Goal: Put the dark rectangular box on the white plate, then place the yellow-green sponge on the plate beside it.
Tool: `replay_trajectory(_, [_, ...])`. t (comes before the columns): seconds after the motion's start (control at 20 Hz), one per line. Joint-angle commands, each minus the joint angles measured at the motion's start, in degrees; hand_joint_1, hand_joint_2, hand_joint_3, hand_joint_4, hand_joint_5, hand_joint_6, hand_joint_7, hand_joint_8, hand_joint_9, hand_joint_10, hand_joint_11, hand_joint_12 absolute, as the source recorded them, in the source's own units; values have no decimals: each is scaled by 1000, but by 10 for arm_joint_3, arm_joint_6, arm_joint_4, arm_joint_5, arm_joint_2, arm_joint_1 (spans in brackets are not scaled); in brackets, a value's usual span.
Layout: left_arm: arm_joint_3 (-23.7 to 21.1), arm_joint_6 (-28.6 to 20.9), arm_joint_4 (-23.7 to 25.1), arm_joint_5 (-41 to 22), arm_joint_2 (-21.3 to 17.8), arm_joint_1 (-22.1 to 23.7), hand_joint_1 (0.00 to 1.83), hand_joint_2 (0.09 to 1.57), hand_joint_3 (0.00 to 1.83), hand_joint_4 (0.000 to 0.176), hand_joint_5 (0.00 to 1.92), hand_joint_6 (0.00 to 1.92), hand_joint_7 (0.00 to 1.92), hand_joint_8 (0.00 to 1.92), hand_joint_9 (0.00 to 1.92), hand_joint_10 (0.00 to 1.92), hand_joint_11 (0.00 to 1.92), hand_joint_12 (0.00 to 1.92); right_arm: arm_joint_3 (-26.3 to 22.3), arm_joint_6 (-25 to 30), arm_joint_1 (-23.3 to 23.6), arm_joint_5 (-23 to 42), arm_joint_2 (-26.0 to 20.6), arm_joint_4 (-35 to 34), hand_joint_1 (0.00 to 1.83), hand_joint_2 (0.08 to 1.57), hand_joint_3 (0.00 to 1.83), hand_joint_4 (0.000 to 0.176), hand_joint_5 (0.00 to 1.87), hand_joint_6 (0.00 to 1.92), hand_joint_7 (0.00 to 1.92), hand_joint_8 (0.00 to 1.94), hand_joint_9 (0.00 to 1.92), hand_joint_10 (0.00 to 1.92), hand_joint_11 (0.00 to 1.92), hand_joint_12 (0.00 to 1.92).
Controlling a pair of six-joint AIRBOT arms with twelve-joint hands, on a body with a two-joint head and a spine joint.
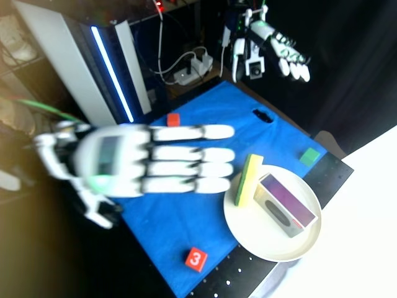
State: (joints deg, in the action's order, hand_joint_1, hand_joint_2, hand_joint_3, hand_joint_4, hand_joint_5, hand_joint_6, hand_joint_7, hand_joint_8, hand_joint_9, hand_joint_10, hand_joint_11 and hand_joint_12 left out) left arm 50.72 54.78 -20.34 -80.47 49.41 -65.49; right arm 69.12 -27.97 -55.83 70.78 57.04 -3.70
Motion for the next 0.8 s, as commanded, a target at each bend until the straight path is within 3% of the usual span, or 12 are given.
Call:
replay_trajectory(0.0, [-2, -6, 10, -86, -7, -1, 860, 954, 5, 75, 194, 1, 173, 3, 123, 11, 24, 213, -10, 2, -14, 109, -5, -24, 846, 833, 0, 91, 184, 0, 212, 3, 181, 12, 32, 257])
replay_trajectory(0.1, [-4, -6, 9, -90, -10, -5, 833, 967, 0, 79, 205, 3, 190, 5, 164, 11, 33, 322, -30, 2, -64, 151, -12, -61, 834, 827, 0, 58, 172, 0, 197, 1, 191, 13, 41, 262])
replay_trajectory(0.15, [-4, -6, 4, -87, -11, -8, 803, 975, 2, 73, 206, 3, 193, 5, 176, 13, 48, 338, -40, 2, -88, 171, -15, -84, 843, 826, 1, 59, 178, 0, 196, 0, 201, 6, 9, 392])
replay_trajectory(0.25, [-4, -7, -3, -86, -11, -15, 780, 981, 0, 68, 212, 1, 190, 1, 168, 2, 7, 414, -51, 2, -126, 196, -19, -118, 817, 824, 0, 78, 169, 0, 174, 0, 170, 1, 0, 360])
replay_trajectory(0.3, [-5, -9, -4, -88, -12, -19, 782, 972, 0, 76, 212, 0, 186, 1, 162, 0, 1, 403, -54, 2, -140, 202, -19, -130, 784, 834, 3, 86, 150, 0, 155, 1, 139, 0, 0, 303])
replay_trajectory(0.4, [-8, -17, -9, -101, -17, -31, 754, 963, 0, 73, 212, 0, 198, 6, 168, 3, 0, 404, -63, 2, -157, 206, -20, -141, 782, 851, 6, 52, 150, 0, 156, 1, 124, 0, 0, 285])
replay_trajectory(0.5, [-8, -25, -16, -113, -17, -39, 701, 967, 0, 96, 198, 0, 196, 1, 193, 3, 0, 524, -68, 2, -160, 208, -22, -141, 783, 855, 4, 57, 145, 0, 121, 1, 91, 1, 0, 202])
replay_trajectory(0.65, [-8, -35, -22, -129, -17, -48, 731, 958, 0, 79, 221, 5, 213, 4, 220, 7, 0, 571, -70, 2, -161, 211, -22, -141, 781, 870, 9, 62, 146, 0, 128, 4, 88, 1, 0, 183])
replay_trajectory(0.75, [-8, -38, -22, -133, -18, -50, 720, 965, 1, 100, 221, 4, 218, 4, 226, 7, 0, 576, -72, 2, -161, 215, -22, -141, 801, 867, 3, 71, 163, 3, 145, 4, 102, 3, 0, 236])
